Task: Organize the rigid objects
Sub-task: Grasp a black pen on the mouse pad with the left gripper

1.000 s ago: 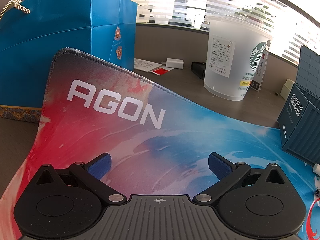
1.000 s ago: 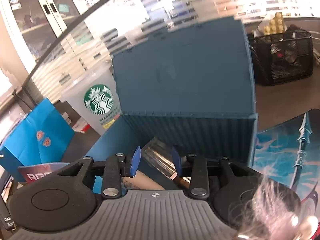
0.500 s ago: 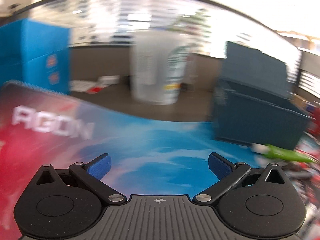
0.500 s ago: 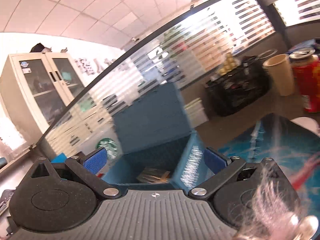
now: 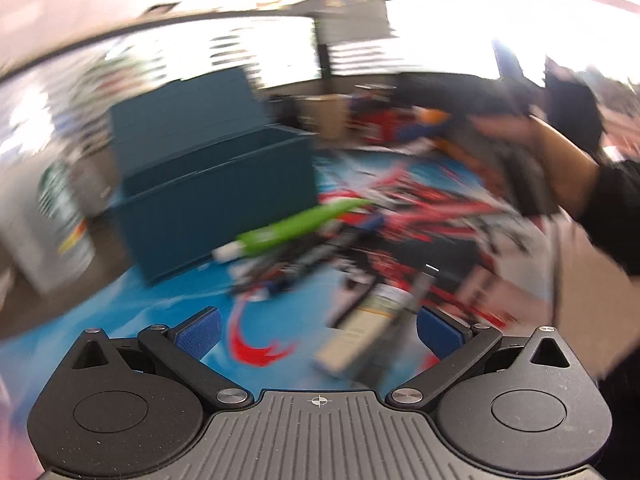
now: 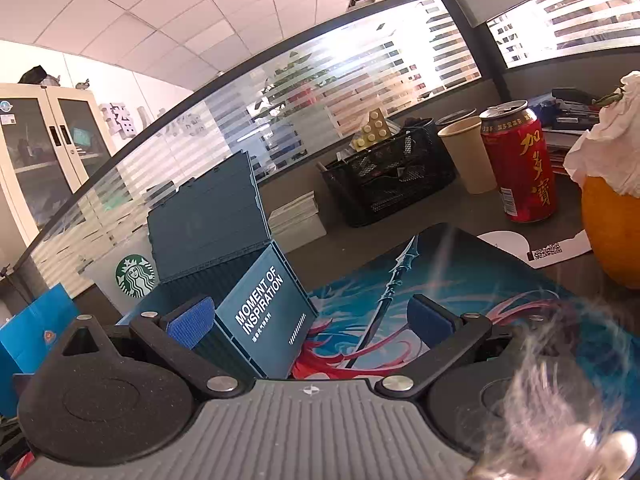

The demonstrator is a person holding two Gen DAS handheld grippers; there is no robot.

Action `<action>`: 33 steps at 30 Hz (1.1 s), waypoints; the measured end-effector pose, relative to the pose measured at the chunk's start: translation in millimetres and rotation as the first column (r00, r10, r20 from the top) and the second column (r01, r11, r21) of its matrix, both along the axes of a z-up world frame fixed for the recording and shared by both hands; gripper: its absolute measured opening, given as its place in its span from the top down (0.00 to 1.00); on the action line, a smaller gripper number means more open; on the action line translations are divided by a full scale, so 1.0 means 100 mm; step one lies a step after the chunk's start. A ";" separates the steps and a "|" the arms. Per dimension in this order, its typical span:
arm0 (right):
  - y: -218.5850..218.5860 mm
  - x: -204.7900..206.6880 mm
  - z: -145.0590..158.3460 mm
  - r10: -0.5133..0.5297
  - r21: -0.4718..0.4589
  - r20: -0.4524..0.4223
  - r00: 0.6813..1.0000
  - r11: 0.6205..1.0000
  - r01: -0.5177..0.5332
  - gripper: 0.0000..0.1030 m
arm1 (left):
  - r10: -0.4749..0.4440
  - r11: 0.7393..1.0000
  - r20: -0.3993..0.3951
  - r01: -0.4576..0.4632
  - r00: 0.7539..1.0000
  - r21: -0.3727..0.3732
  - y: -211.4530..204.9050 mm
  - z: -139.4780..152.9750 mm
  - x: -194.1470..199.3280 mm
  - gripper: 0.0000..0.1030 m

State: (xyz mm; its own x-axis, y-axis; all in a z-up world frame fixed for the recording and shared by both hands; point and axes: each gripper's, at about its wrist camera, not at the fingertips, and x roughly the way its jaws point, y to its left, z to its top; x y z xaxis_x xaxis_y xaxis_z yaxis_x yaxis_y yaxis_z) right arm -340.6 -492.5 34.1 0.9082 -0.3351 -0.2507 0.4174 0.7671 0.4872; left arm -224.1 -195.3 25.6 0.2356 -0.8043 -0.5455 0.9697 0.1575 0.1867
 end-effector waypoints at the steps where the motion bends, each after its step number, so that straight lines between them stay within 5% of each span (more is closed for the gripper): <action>1: -0.01 -0.02 -0.01 0.000 0.007 0.006 1.000 1.000 0.000 0.00 | -0.032 0.999 0.012 0.032 0.999 0.013 0.00 -0.01 -0.07 0.00; 6: -0.09 -0.07 -0.11 -0.014 0.050 0.006 1.000 0.999 0.014 0.00 | -0.183 0.981 -0.028 0.184 0.983 0.060 0.03 -0.03 -0.29 0.00; 9: -0.14 -0.08 -0.18 -0.022 0.096 0.011 1.000 0.995 0.021 0.00 | -0.170 0.980 -0.051 0.175 0.984 0.098 -0.05 -0.09 -0.25 0.03; 11: -0.15 -0.09 -0.20 -0.020 0.116 0.017 1.000 0.993 0.018 0.00 | -0.163 0.978 -0.099 0.174 0.982 0.115 -0.08 -0.11 -0.19 0.18; 13: -0.15 -0.08 -0.21 -0.016 0.117 0.016 1.000 0.993 0.014 0.00 | -0.160 0.974 -0.159 0.182 0.974 0.137 -0.12 -0.13 -0.12 0.23; 19: -0.15 -0.06 -0.25 -0.007 0.127 0.016 1.000 0.992 0.004 0.00 | -0.170 0.961 -0.195 0.206 0.966 0.184 -0.21 -0.16 -0.03 0.23; 21: -0.15 -0.06 -0.28 -0.007 0.134 0.015 1.000 0.991 0.005 0.00 | -0.181 0.959 -0.195 0.217 0.964 0.184 -0.22 -0.14 -0.03 0.35; 23: -0.17 -0.06 -0.30 -0.012 0.147 0.013 1.000 0.989 0.010 0.00 | -0.164 0.965 -0.191 0.198 0.968 0.171 -0.24 -0.13 0.02 0.63; 26: -0.18 -0.08 -0.32 -0.018 0.163 0.018 1.000 0.987 0.015 0.00 | -0.149 0.969 -0.224 0.187 0.963 0.160 -0.26 -0.12 0.17 0.81; 33: -0.21 -0.06 -0.36 -0.026 0.201 0.006 1.000 0.979 0.024 0.00 | -0.219 0.952 -0.170 0.248 0.961 0.179 -0.24 -0.10 0.06 0.89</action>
